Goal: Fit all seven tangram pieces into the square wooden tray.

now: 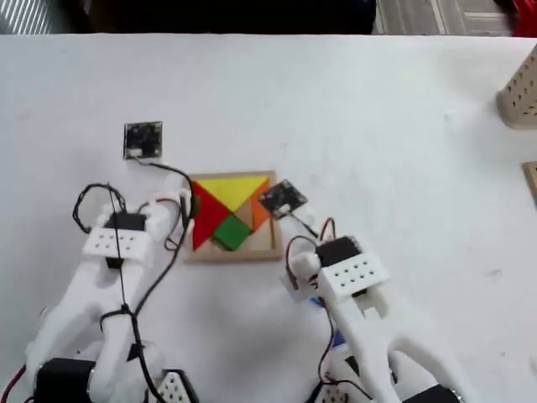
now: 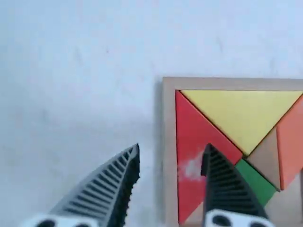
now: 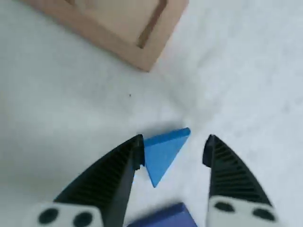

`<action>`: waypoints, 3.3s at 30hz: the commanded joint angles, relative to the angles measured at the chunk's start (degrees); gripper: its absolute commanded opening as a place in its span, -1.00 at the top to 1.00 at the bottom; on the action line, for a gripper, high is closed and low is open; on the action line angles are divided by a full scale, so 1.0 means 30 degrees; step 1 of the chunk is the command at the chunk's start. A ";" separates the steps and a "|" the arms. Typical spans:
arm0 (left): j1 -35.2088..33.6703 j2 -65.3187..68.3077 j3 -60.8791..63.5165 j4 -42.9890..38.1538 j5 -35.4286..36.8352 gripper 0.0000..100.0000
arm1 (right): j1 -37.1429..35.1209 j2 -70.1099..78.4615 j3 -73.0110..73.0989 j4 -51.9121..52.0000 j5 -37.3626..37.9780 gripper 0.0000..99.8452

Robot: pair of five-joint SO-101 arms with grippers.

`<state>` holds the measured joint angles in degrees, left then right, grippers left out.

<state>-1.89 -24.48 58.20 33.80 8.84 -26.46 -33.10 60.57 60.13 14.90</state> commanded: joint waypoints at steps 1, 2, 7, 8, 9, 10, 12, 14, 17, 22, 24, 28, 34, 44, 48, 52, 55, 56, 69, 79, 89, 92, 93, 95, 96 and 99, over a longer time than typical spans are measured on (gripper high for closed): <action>-0.0190 -0.0073 -0.0117 -0.0469 0.0176 0.56 | -0.0308 -0.0249 -0.0586 0.0220 -0.0088 0.54; -0.0190 -0.0073 -0.0117 -0.0469 0.0147 0.56 | -0.0396 -0.0132 -0.0410 0.0161 -0.0088 0.54; -0.0190 -0.0073 -0.0117 -0.0469 0.0147 0.56 | -0.0952 0.1656 -0.0147 -0.0513 -0.0117 0.54; -0.0190 -0.0073 -0.0117 -0.0469 0.0147 0.56 | -0.0982 0.2242 -0.0147 -0.0806 -0.0088 0.54; -0.0190 -0.0073 -0.0117 -0.0469 0.0147 0.56 | -0.0864 0.2828 -0.0117 -0.0952 -0.0059 0.54; -0.0190 -0.0073 -0.0117 -0.0469 0.0147 0.56 | -0.0747 0.3209 -0.0205 -0.0894 0.0234 0.54; -0.0190 -0.0073 -0.0117 -0.0469 0.0147 0.56 | -0.0103 0.3795 -0.0645 -0.0396 0.1231 0.54; -0.0190 -0.0073 -0.0117 -0.0498 0.0147 0.55 | 0.0190 0.3912 -0.0645 -0.0278 0.1670 0.54; -0.0190 -0.0073 -0.0117 -0.0498 0.0147 0.55 | 0.0249 0.4029 -0.0645 -0.0366 0.1670 0.54; -0.0190 -0.0073 -0.0117 -0.0498 0.0147 0.56 | 0.0249 0.4088 -0.0615 -0.0894 0.1612 0.77; -0.0190 -0.0073 -0.0117 -0.0498 0.0147 0.56 | 0.0249 0.4117 -0.0615 -0.0923 0.1758 0.94; -0.0190 -0.0073 -0.0117 -0.0498 0.0147 0.56 | 0.0513 0.4117 -0.0615 -0.0923 0.1729 0.91; -0.0190 -0.0073 -0.0117 -0.0498 0.0147 0.56 | 0.2447 0.3912 -0.0967 -0.0923 0.1788 0.97; -0.0308 -0.0073 -0.0117 -0.0498 0.0147 0.56 | 0.3473 0.3912 -0.2784 -0.0923 0.1201 0.96; -0.0601 -0.0073 -0.0117 -0.0498 0.0234 0.56 | 0.4264 0.3912 -0.3751 -0.0806 -0.0645 0.89; -0.0571 -0.0073 -0.0117 -0.0498 0.0234 0.56 | 0.4205 0.4029 -0.3956 -0.0923 -0.1670 0.59; -0.0571 -0.0073 -0.0117 -0.0498 0.0234 0.56 | 0.4205 0.4029 -0.3985 -0.1275 -0.2344 0.49; -0.0571 -0.0073 -0.0117 -0.0498 0.0234 0.56 | 0.4205 0.4059 -0.3985 -0.1421 -0.2344 0.49; -0.0542 -0.0073 -0.0117 -0.0791 0.0176 0.56 | 0.3179 0.3883 -0.4425 0.0425 0.2344 0.67; -0.0484 -0.0073 -0.0117 -0.0791 0.0176 0.56 | 0.2769 0.4615 -0.3634 -0.3209 0.1026 0.48; -0.0484 -0.0073 -0.0088 -0.0879 0.0147 0.56 | 0.2300 0.5670 -0.3429 -0.4322 0.0440 0.47; -0.0484 -0.0073 -0.0088 -0.0879 0.0147 0.56 | 0.2300 0.5670 -0.3429 -0.4322 0.0264 0.47; -0.0484 -0.0073 -0.0088 -0.0879 0.0147 0.56 | 0.2154 0.5670 -0.3429 -0.4322 0.0264 0.47; -0.0484 -0.0073 -0.0088 -0.0879 0.0147 0.56 | 0.1744 0.5700 -0.3341 -0.4322 0.0264 0.47; -0.0484 -0.0073 -0.0088 -0.0879 0.0147 0.56 | 0.1626 0.5700 -0.3341 -0.4322 0.0234 0.47; -0.0484 -0.0073 -0.0088 -0.0879 0.0147 0.56 | 0.1685 0.5729 -0.3341 -0.4322 0.0205 0.47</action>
<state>-2.95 -24.48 58.20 32.31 8.84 -21.27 -15.78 50.99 48.00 16.13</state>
